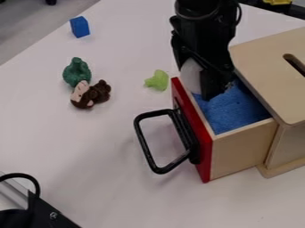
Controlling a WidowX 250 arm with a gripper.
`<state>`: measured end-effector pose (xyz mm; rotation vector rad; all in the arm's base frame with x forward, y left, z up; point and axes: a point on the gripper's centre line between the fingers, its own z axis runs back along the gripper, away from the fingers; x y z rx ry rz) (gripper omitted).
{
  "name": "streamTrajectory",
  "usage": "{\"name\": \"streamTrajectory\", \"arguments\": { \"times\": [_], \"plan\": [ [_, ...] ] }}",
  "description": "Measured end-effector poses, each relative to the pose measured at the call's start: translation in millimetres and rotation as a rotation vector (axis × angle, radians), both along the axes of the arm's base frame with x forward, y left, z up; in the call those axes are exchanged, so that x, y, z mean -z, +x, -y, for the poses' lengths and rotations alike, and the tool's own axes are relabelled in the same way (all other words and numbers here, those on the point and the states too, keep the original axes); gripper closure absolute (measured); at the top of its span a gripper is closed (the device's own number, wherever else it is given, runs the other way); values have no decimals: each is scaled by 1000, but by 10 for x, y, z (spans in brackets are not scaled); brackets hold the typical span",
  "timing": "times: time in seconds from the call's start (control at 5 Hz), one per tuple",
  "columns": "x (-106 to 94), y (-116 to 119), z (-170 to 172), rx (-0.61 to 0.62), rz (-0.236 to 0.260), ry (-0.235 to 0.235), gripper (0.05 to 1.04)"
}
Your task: Prendre la boule dean la tiroire
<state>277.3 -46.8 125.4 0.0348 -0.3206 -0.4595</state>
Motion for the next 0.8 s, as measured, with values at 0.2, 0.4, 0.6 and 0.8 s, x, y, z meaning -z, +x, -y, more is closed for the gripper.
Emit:
{"name": "streamTrajectory", "arguments": {
  "times": [0.2,0.4,0.6,0.8],
  "plan": [
    [-201,271,-226,-116,71,-2,321],
    [-216,580,-437,-230,74,9,321],
    [-121,878,-636,-336,48,45,321],
    [100,1192,-827,-431,22,124,321]
  ]
}}
